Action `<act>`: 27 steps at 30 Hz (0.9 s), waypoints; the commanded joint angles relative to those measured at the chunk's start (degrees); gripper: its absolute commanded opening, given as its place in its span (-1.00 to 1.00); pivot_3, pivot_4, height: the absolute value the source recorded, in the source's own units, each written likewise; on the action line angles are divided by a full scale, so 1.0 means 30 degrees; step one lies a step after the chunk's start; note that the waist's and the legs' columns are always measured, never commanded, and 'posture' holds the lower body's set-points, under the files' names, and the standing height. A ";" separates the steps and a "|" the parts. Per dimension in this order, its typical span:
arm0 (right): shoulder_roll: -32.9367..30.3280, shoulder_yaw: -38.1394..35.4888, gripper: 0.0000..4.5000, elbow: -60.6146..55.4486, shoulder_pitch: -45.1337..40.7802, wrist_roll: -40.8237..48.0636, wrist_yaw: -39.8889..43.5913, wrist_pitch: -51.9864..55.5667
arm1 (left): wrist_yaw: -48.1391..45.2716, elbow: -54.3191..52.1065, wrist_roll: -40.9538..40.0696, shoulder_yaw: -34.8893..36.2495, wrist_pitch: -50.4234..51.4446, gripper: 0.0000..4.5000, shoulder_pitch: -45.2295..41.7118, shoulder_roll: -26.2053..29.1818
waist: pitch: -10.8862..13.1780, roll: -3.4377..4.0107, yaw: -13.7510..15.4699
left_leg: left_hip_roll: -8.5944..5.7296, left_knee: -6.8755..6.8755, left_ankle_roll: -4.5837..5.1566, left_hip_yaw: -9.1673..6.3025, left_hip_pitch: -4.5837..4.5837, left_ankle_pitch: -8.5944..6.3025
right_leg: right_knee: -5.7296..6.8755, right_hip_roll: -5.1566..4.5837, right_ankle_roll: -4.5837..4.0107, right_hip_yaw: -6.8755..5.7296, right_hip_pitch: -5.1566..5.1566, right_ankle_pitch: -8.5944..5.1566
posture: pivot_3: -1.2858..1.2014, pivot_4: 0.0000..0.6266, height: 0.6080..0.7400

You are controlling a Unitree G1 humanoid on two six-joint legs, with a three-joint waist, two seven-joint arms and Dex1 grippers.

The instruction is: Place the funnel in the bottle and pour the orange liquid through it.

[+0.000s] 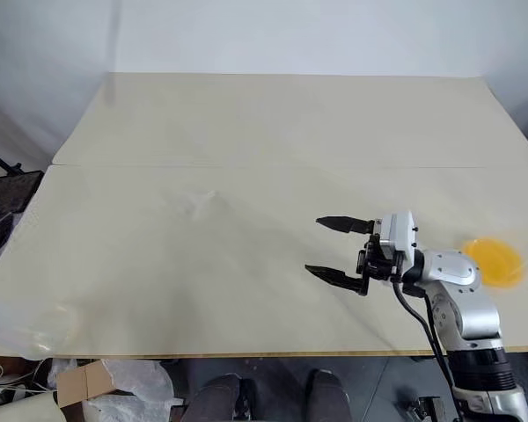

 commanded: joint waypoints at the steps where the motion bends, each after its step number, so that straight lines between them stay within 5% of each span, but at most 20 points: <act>1: 0.0189 0.0032 1.00 -0.0328 -0.0261 0.0204 0.0486 -0.0375 | 0.0596 -0.0130 -0.0711 0.1914 0.0476 0.98 0.1046 -0.0083 | -0.0001 -0.0001 -0.0037 | 0.0006 0.0000 -0.0002 -0.0002 0.0000 -0.0001 | -0.0004 0.0004 -0.0002 -0.0001 -0.0001 -0.0001 | 0.03 -0.52 1.00; 13: 0.0733 0.0705 1.00 0.0109 -0.0869 -0.0069 0.1570 -0.0786 | -0.2947 0.4411 -0.0852 0.5998 -0.1035 0.98 0.6738 -0.2137 | -0.0019 -0.0035 -0.0458 | 0.0041 -0.0023 -0.0029 0.0020 0.0005 -0.0042 | -0.0021 0.0008 -0.0040 -0.0018 -0.0026 -0.0021 | 0.03 -0.52 1.00; 21: 0.1096 0.1083 1.00 -0.0118 -0.0562 -0.0126 0.2435 -0.1525 | -0.4207 0.3348 -0.1990 0.5403 -0.0108 0.98 0.9327 -0.4184 | -0.0041 -0.0073 -0.0527 | 0.0112 -0.0022 -0.0090 0.0015 0.0006 -0.0112 | -0.0069 -0.0055 -0.0075 0.0114 -0.0027 -0.0037 | 0.03 -0.52 1.00; 27: 0.1425 0.1771 1.00 -0.0118 -0.0456 -0.0252 0.2878 -0.1901 | -0.5304 0.2345 -0.0432 0.3714 -0.1490 0.98 1.0985 -0.5971 | -0.0052 -0.0092 -0.0532 | 0.0170 -0.0023 -0.0135 0.0033 0.0006 -0.0138 | -0.0074 -0.0016 -0.0186 0.0116 -0.0085 -0.0097 | 0.03 -0.52 1.00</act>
